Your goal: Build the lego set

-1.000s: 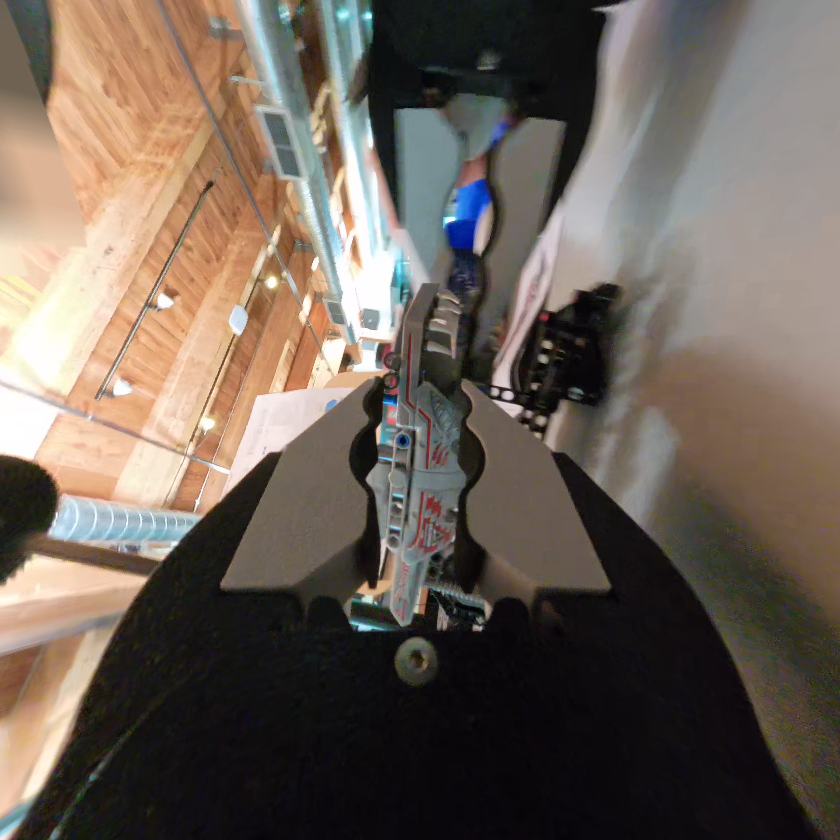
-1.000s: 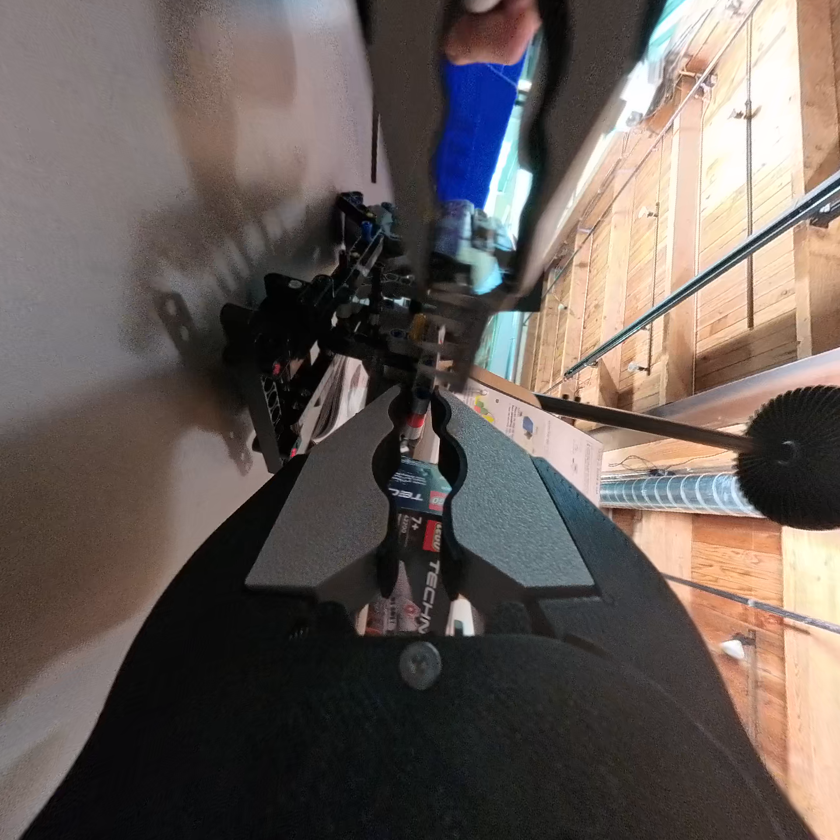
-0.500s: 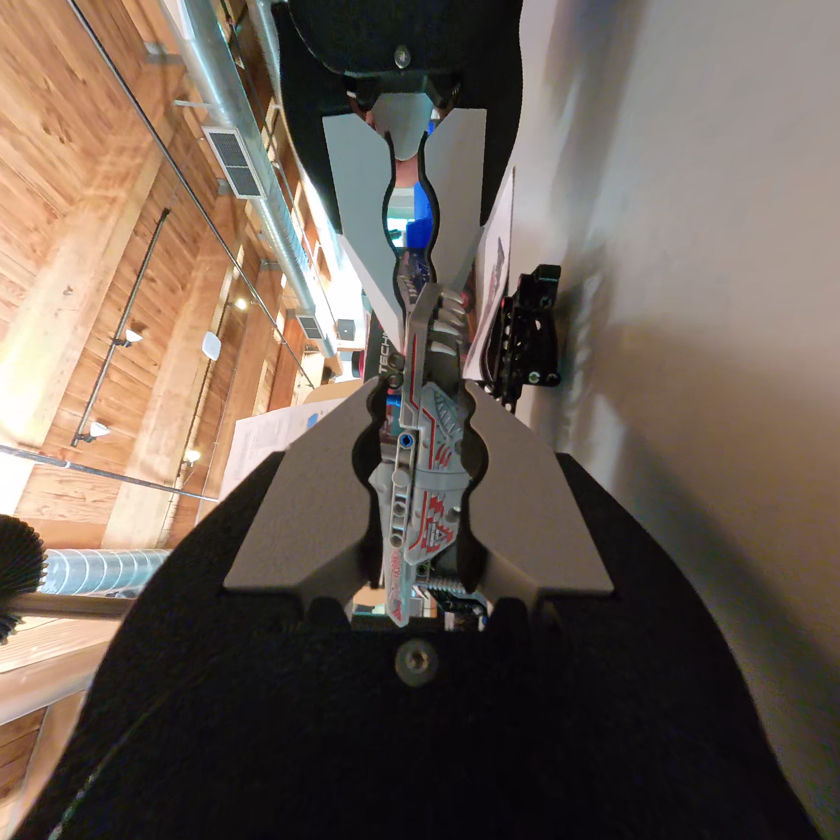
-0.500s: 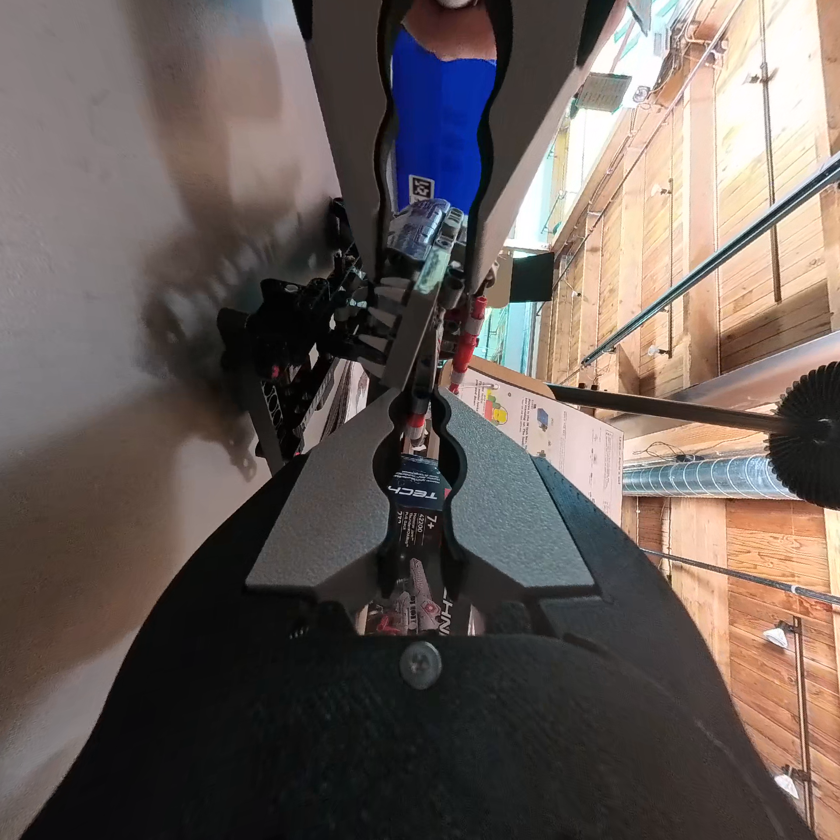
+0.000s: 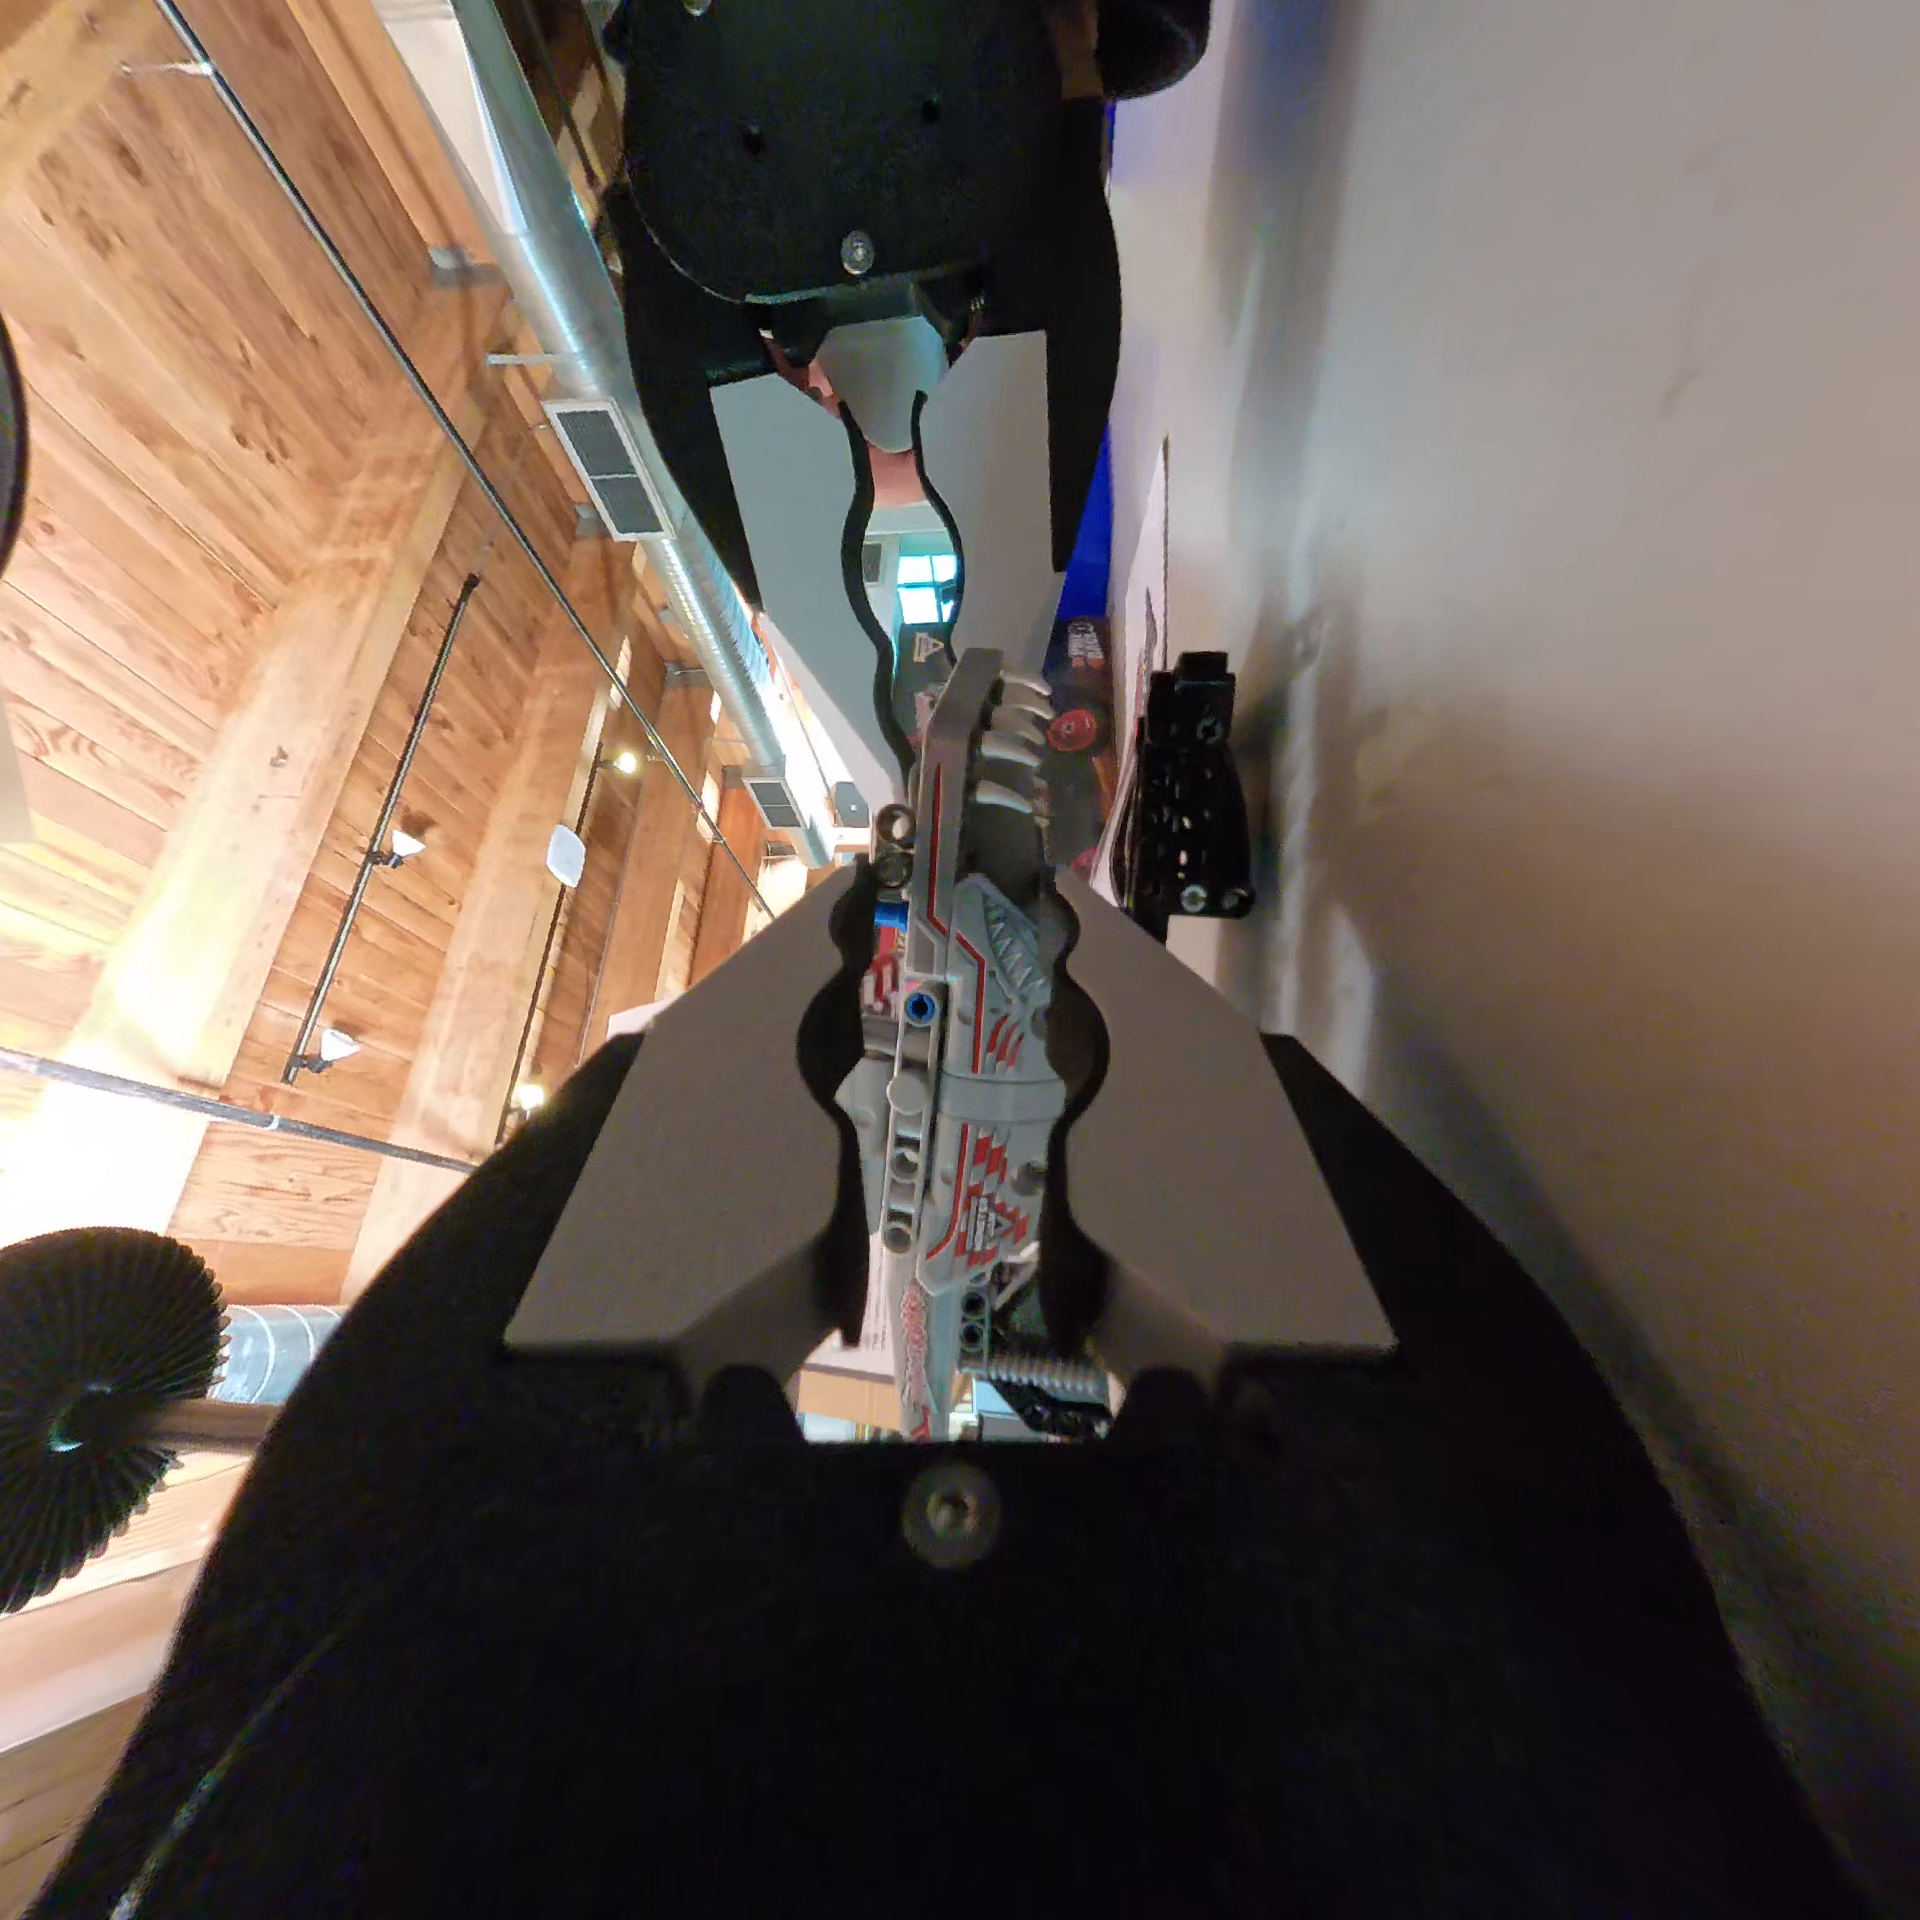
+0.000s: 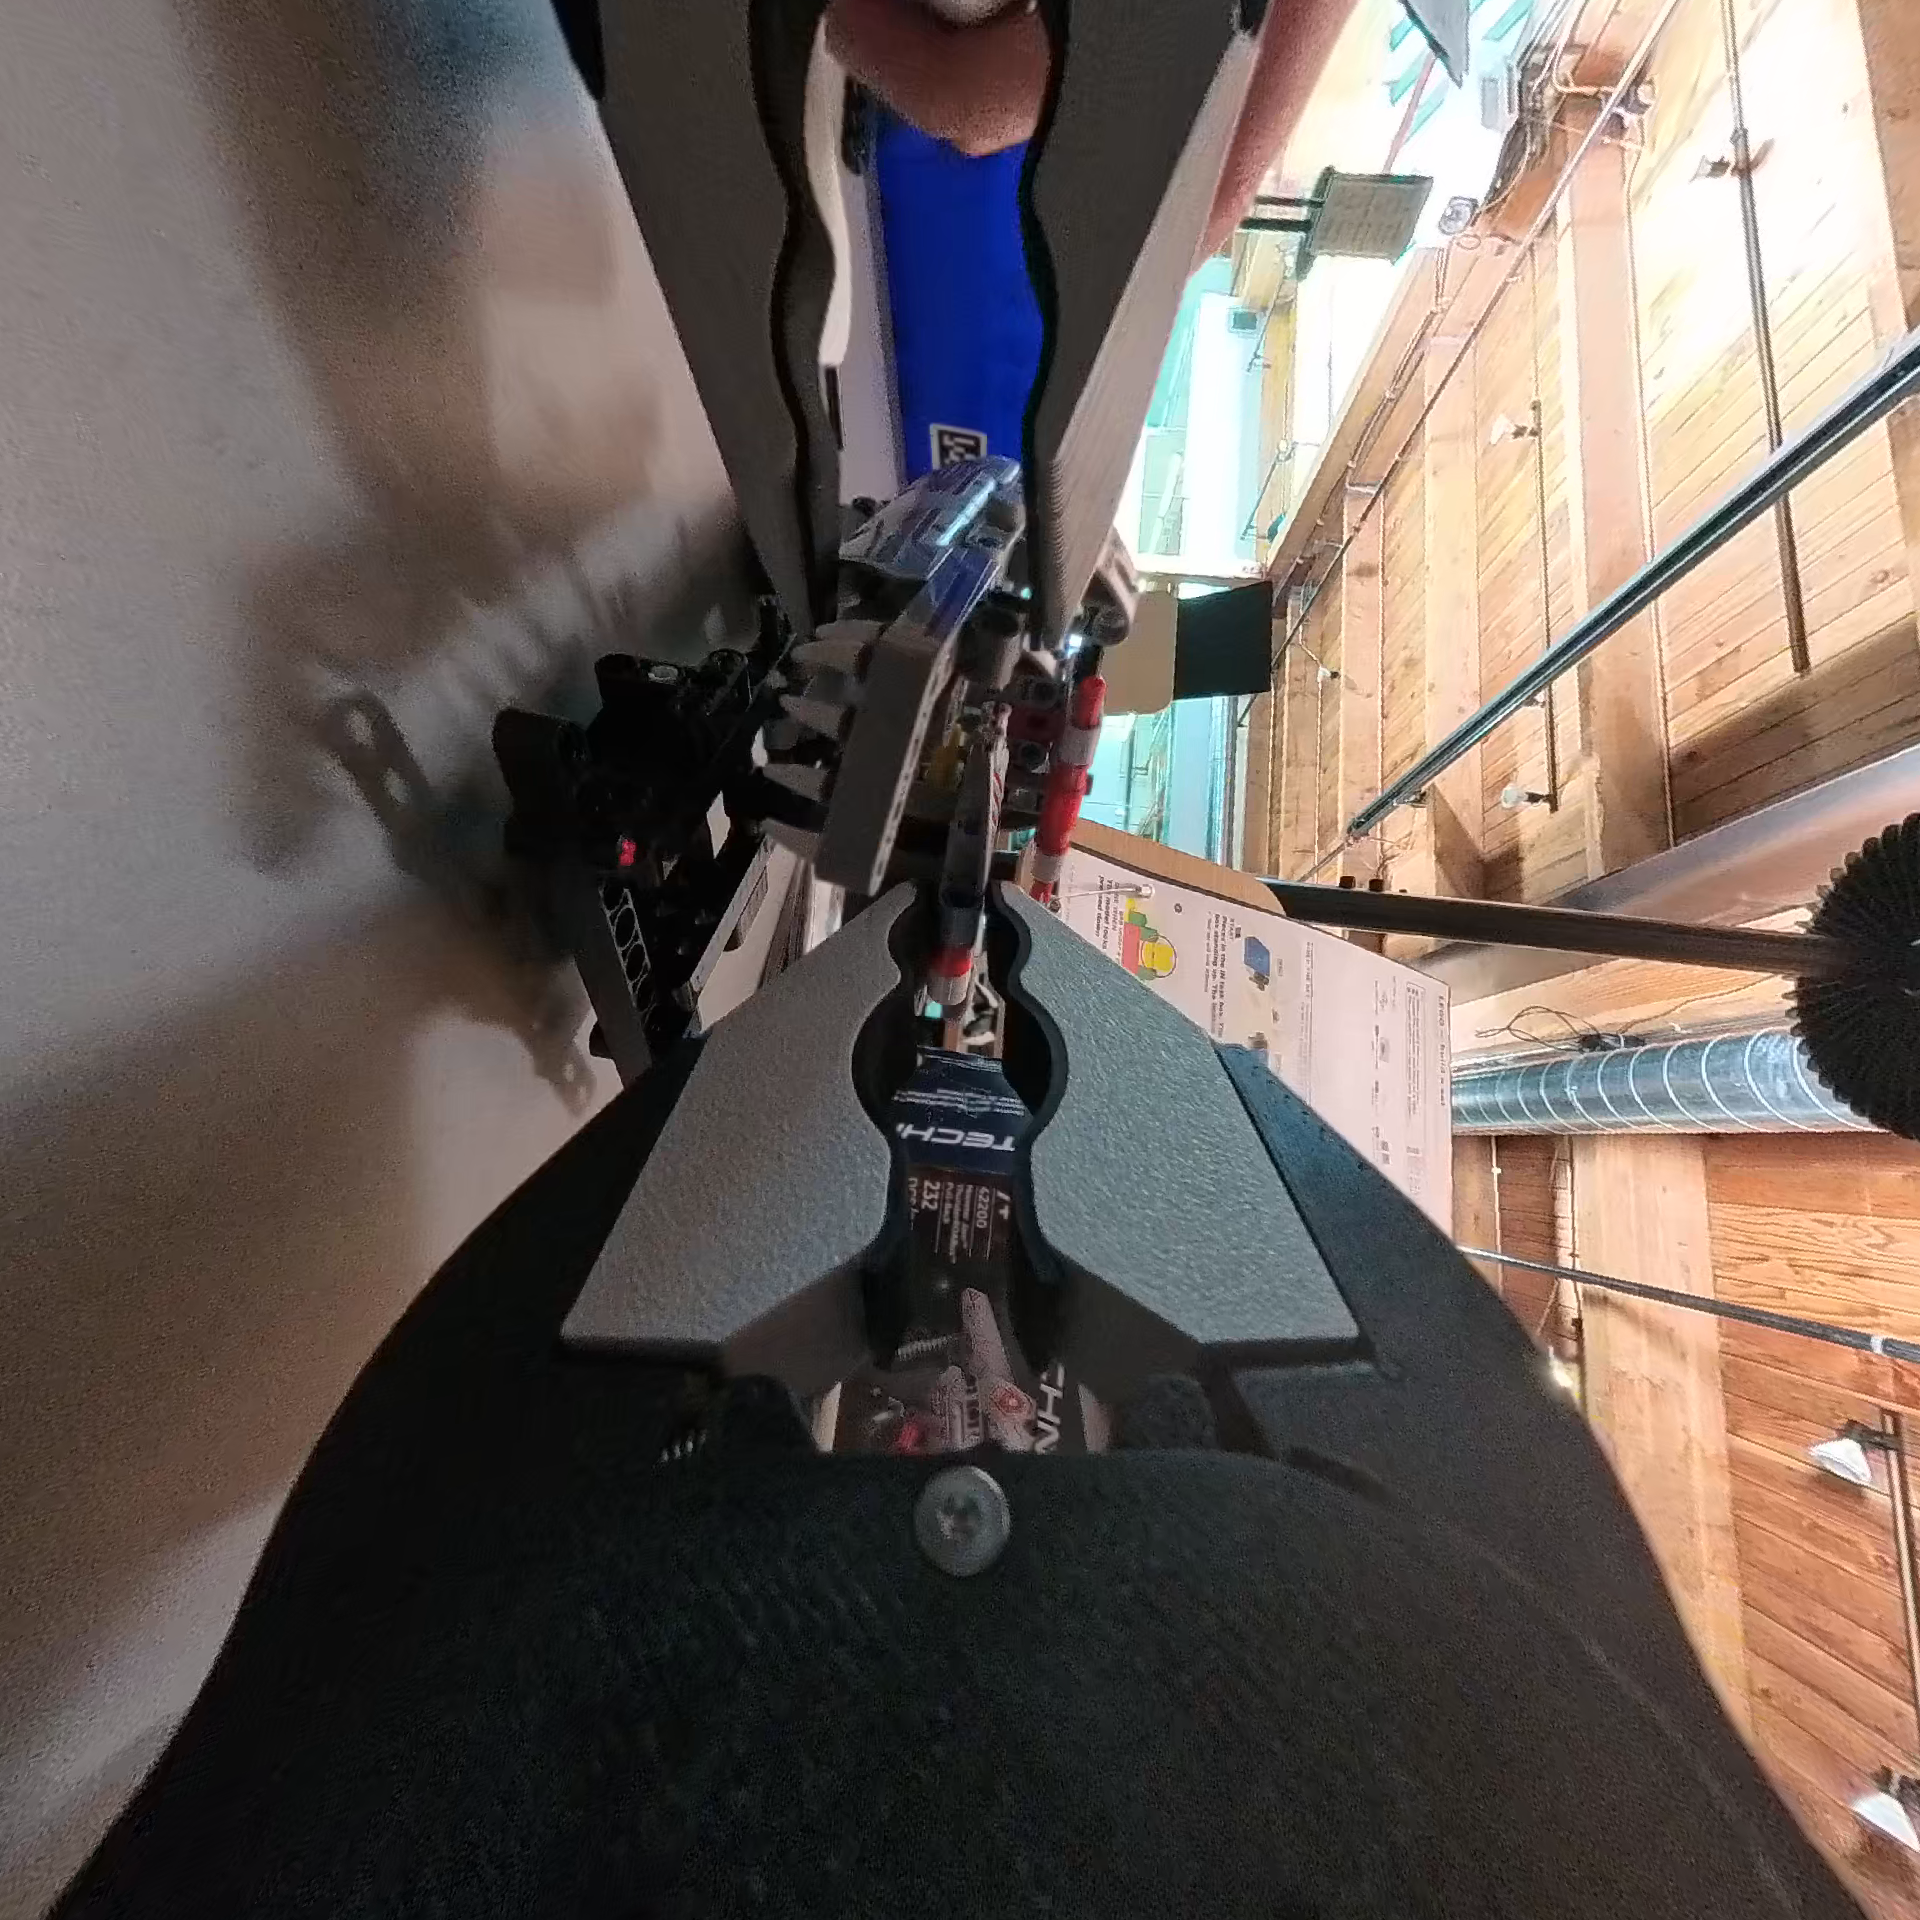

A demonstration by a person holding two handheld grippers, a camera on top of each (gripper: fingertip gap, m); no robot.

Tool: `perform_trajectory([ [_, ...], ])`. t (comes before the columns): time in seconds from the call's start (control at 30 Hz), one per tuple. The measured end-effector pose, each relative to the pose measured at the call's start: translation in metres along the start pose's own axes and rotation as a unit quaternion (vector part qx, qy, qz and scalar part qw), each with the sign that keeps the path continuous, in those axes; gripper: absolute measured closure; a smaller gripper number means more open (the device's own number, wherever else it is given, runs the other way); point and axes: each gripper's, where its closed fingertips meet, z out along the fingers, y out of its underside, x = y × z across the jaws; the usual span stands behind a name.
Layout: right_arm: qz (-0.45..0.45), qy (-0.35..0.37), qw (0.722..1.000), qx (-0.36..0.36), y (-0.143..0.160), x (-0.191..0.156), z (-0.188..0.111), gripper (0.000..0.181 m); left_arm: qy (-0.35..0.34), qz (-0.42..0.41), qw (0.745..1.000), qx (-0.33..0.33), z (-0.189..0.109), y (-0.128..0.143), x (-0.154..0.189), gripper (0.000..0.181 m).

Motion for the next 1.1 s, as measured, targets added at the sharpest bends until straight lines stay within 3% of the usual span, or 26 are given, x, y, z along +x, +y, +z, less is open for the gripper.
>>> perform_trajectory([
  [0.03, 0.005, -0.001, 1.0, 0.003, -0.001, 0.0, 0.0, 0.174, -0.002, 0.001, 1.0, 0.003, 0.0, -0.001, 0.0, 0.153],
  [0.5, 0.109, -0.016, 0.993, 0.052, -0.009, 0.002, -0.009, 0.166, -0.012, 0.014, 1.0, 0.023, 0.0, -0.009, -0.003, 0.153],
  [0.67, 0.153, -0.026, 0.986, 0.066, -0.003, 0.007, -0.018, 0.138, -0.002, -0.014, 1.0, 0.023, -0.002, -0.006, -0.004, 0.153],
  [0.73, 0.19, -0.055, 0.976, 0.088, -0.004, 0.008, -0.025, 0.136, 0.004, -0.007, 1.0, 0.028, -0.004, -0.006, -0.004, 0.153],
  [0.8, 0.281, -0.115, 0.947, 0.101, -0.002, 0.009, -0.033, 0.129, 0.006, -0.006, 0.999, 0.033, -0.005, -0.006, -0.006, 0.153],
  [0.87, 0.401, -0.167, 0.894, 0.113, -0.002, 0.017, -0.041, 0.125, 0.004, -0.019, 0.999, 0.035, -0.006, -0.005, -0.01, 0.153],
  [1.0, 0.588, -0.133, 0.791, 0.105, 0.003, 0.056, -0.029, 0.106, -0.006, -0.03, 0.999, 0.024, -0.006, -0.001, -0.016, 0.153],
  [1.1, 0.617, -0.168, 0.767, 0.055, 0.001, 0.044, -0.009, 0.097, 0.0, -0.037, 0.999, 0.031, -0.007, -0.004, -0.014, 0.153],
])
